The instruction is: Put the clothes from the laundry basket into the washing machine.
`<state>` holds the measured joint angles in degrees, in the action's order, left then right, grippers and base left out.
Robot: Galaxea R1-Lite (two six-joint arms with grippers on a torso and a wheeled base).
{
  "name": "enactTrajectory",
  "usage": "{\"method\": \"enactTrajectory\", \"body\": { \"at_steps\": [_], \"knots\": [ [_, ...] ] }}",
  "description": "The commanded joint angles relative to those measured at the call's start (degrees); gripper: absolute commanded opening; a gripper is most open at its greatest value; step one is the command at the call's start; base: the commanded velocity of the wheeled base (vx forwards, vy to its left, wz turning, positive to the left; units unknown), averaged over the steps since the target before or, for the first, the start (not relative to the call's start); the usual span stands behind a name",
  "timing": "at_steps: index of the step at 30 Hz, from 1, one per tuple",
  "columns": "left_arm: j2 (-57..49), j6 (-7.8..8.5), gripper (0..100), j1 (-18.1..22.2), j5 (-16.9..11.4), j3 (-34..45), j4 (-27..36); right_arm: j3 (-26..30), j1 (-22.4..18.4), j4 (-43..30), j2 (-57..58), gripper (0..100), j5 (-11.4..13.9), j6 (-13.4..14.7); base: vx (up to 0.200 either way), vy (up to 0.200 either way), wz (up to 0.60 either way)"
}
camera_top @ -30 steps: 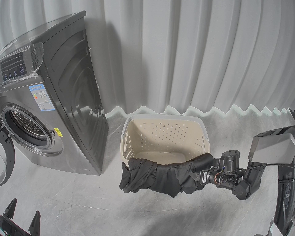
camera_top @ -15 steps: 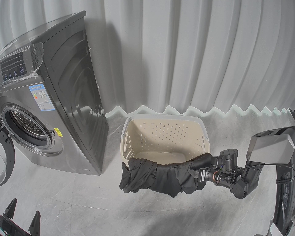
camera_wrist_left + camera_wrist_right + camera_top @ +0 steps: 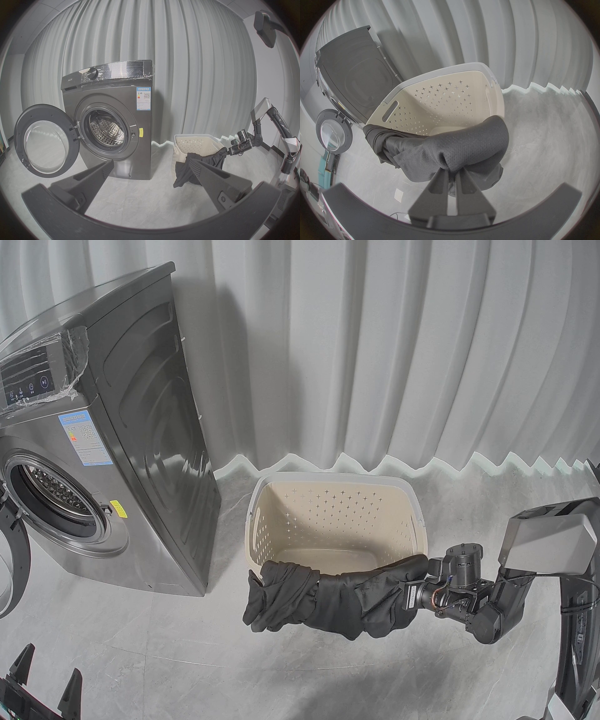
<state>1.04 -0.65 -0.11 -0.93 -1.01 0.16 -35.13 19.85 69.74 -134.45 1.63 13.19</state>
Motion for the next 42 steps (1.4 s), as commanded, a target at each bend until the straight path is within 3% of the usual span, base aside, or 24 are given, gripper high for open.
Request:
{"method": "enactTrajectory", "body": {
  "at_steps": [1, 9, 15, 18, 21, 31, 37, 39, 42],
  "knots": [
    [-0.77, -0.06, 100, -0.07, -0.04, 1.01, 0.02, 0.94, 0.1, -0.05, 0.94, 0, 0.12, -0.01, 0.0, 0.0, 0.0],
    [-0.77, -0.14, 100, 0.02, -0.04, 1.01, 0.02, 6.48, 2.21, 0.04, 9.73, 0, 0.12, 0.08, 0.0, 0.0, 0.0],
    [-0.77, -0.06, 100, -0.07, -0.04, 1.01, 0.02, 13.34, 8.72, 0.75, 22.65, 0, -0.23, 0.26, 0.0, 0.0, 0.0],
    [-0.77, -0.14, 100, -0.07, 0.05, 1.01, 0.02, 14.57, 11.18, 0.83, 27.58, 0, -3.22, 0.17, 0.0, 0.0, 0.0],
    [-0.77, -0.06, 100, 0.02, -0.04, 1.01, 0.02, 15.36, 13.55, 0.22, 32.5, 0, -4.53, 0.7, 0.0, 0.0, 0.0],
    [-0.77, 0.03, 100, -0.07, -0.04, 1.01, 0.02, 14.48, 14.34, -0.13, 42.43, 0, -4.71, 0.17, 0.0, 0.0, 0.0],
    [-0.77, 0.03, 100, 0.02, -0.04, 1.01, 0.02, 9.73, 13.82, -0.66, 44.36, 0, -4.89, -0.71, 0.0, 0.0, 0.0],
    [-0.77, 0.03, 100, -0.07, -0.04, 1.01, 0.02, 8.5, 13.64, -1.89, 44.45, 0, -6.38, -1.15, 0.0, 0.0, 0.0],
    [-0.77, -0.06, 100, 0.02, -0.04, 1.01, 0.02, 7.45, 13.64, -4.18, 44.36, 0, -12.0, -2.99, 0.0, 0.0, 0.0]
  ]
}}
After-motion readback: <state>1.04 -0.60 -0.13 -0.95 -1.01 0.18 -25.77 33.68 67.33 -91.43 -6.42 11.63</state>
